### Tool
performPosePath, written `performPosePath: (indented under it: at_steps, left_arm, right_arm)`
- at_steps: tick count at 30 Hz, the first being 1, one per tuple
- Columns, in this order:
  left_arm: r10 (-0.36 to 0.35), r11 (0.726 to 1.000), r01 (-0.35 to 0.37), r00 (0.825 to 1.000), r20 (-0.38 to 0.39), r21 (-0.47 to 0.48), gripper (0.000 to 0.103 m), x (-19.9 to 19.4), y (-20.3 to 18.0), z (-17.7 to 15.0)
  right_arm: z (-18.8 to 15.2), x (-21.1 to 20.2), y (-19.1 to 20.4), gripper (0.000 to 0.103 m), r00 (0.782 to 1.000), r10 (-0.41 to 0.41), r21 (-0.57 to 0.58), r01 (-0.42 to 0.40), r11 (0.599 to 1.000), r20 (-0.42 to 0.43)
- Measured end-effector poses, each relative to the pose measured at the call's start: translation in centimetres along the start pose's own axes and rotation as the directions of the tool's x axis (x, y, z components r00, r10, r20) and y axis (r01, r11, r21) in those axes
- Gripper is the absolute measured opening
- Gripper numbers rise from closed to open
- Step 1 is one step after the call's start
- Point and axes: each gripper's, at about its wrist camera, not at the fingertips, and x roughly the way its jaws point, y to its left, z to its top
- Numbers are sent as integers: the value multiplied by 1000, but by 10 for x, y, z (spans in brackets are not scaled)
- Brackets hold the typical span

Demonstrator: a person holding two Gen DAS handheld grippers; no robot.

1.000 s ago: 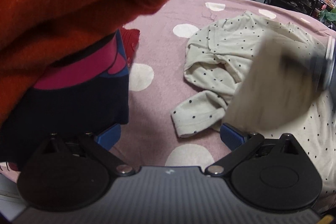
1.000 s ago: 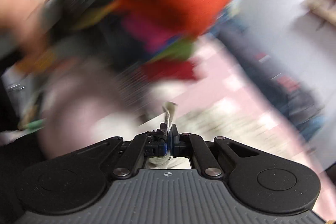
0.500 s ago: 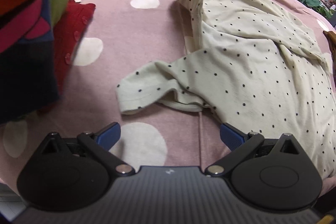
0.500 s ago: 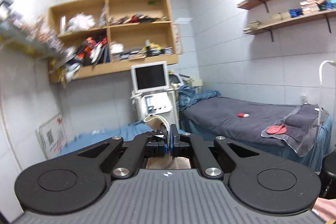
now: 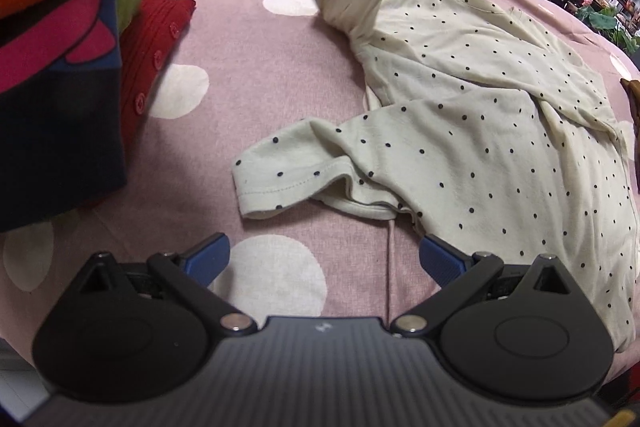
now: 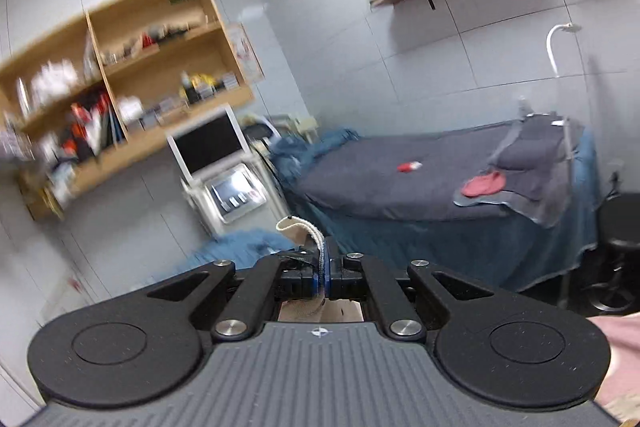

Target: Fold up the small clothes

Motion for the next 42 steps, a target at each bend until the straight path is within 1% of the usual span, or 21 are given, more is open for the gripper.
performPosePath:
  at_steps: [2,3,4,7,11,14,16,18,21,24,27,29,31,34,35,36,37,38,39,40,42]
  left_arm:
    - [6,1000,-6,1000,-12,9,103,2,-2,0]
    - [7,1000,-6,1000,-15,14,103,3,-3,0]
    - [4,1000,-4,1000,-13,19,103,2,-5,-1]
    - [-7,1000,7,1000,-9,24,103,3,-8,-1]
    - [-7,1000,7,1000,28,-5,103,1,-11,1]
    - [30,999,-30,997,77,-11,103,-1,-15,3]
    - [67,998,-67,992,109,1,103,-2,-22,5]
    - [65,997,-68,992,109,26,103,3,-30,8]
    - [39,996,-46,995,96,78,103,7,-46,9]
    - [16,993,-24,997,73,118,103,10,-62,6]
    - [1,991,-8,999,55,134,103,12,-71,1]
    - [9,990,-16,999,48,137,103,14,-73,-1]
    - [19,991,-25,999,44,135,103,16,-73,-3]
    - [20,990,-26,999,46,136,103,17,-66,-5]
    - [21,990,-28,998,51,137,103,17,-63,-6]
    - [20,990,-28,998,57,136,103,16,-60,-7]
    - [17,991,-24,998,61,132,103,16,-57,-8]
    - [13,992,-21,998,63,125,103,16,-54,-8]
    - [9,994,-16,998,66,112,103,16,-50,-9]
    - [5,995,-12,998,70,101,103,17,-46,-9]
    - [12,997,-17,997,71,78,103,19,-39,-10]
  right_arm:
    - [-10,4,-12,4,996,-57,9,58,998,-63]
    - [-16,7,-17,4,992,-80,-20,78,997,-98]
    - [-23,5,-20,4,989,-99,-50,94,994,-110]
    - [-38,-11,-42,4,982,-166,-72,161,984,-86]
    - [-50,-39,-87,4,962,-264,5,265,964,-74]
    - [-59,-65,-118,4,939,-338,40,341,939,-66]
    - [-70,-84,-141,4,916,-397,69,401,914,-67]
    - [-84,-101,-165,4,891,-445,105,453,885,-94]
    - [-108,-120,-200,4,841,-519,160,539,827,-153]
    - [-131,-129,-227,4,784,-584,153,616,773,-208]
    - [-154,-130,-246,4,748,-607,144,654,742,-268]
    - [-166,-126,-252,5,737,-602,120,658,744,-307]
    - [-177,-124,-251,8,718,-625,72,672,737,-306]
    - [-190,-127,-250,37,693,-666,-1,692,722,-276]
    - [-194,-131,-248,55,693,-674,-18,694,720,-258]
    - [-199,-137,-247,63,701,-675,-33,688,725,-231]
    - [-202,-142,-242,64,708,-674,-48,681,731,-209]
    - [-206,-147,-238,69,716,-672,-66,673,736,-189]
    - [-210,-153,-230,77,724,-669,-85,665,742,-169]
    - [-213,-159,-221,81,733,-664,-101,656,748,-151]
    - [-222,-175,-202,93,760,-637,-127,625,771,-126]
